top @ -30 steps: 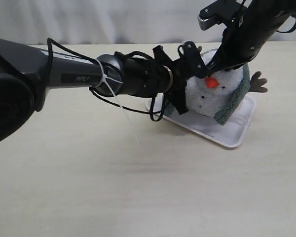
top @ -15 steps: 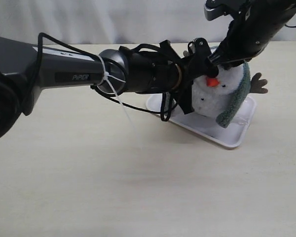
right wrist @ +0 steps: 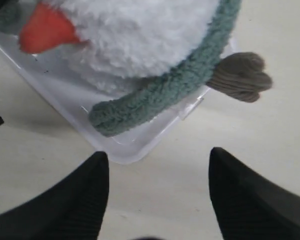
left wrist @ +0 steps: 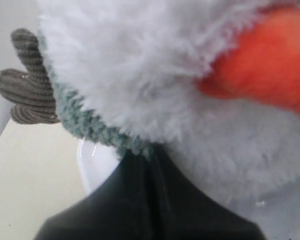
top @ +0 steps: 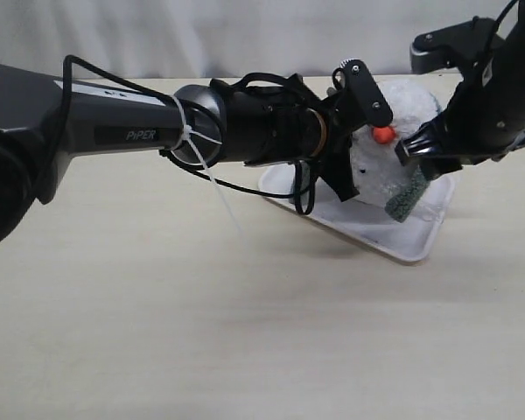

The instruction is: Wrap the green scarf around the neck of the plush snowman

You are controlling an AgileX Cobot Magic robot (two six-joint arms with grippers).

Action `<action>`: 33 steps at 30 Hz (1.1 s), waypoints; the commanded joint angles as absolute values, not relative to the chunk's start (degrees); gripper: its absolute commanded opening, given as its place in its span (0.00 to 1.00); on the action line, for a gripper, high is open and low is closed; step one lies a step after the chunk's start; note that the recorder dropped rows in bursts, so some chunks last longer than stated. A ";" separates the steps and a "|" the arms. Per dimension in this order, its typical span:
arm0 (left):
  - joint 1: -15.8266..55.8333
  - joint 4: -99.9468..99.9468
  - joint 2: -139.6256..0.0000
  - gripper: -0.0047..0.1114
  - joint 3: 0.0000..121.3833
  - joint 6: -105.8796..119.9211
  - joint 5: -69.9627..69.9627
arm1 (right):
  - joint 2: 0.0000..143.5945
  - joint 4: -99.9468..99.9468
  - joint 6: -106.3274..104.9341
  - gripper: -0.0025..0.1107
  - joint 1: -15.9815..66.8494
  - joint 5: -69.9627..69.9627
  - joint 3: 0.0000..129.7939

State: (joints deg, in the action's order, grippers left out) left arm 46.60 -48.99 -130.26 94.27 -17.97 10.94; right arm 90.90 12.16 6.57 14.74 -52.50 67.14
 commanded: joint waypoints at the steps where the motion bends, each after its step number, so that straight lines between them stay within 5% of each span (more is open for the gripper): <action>1: 46.54 -45.44 -129.74 0.04 93.98 -18.02 11.86 | 92.87 5.91 7.19 0.51 12.64 -42.14 61.97; 8: 46.54 -44.21 -129.74 0.04 93.98 -18.02 12.99 | 98.68 2.75 6.80 0.47 8.65 -36.92 61.34; 19: 46.54 -42.46 -129.74 0.04 93.98 -18.02 13.26 | 103.61 0.00 1.60 0.06 8.66 -31.70 61.12; 33: 45.98 -42.34 -129.12 0.04 93.98 -26.83 7.26 | 100.73 -11.08 -9.47 0.06 8.79 -41.82 58.67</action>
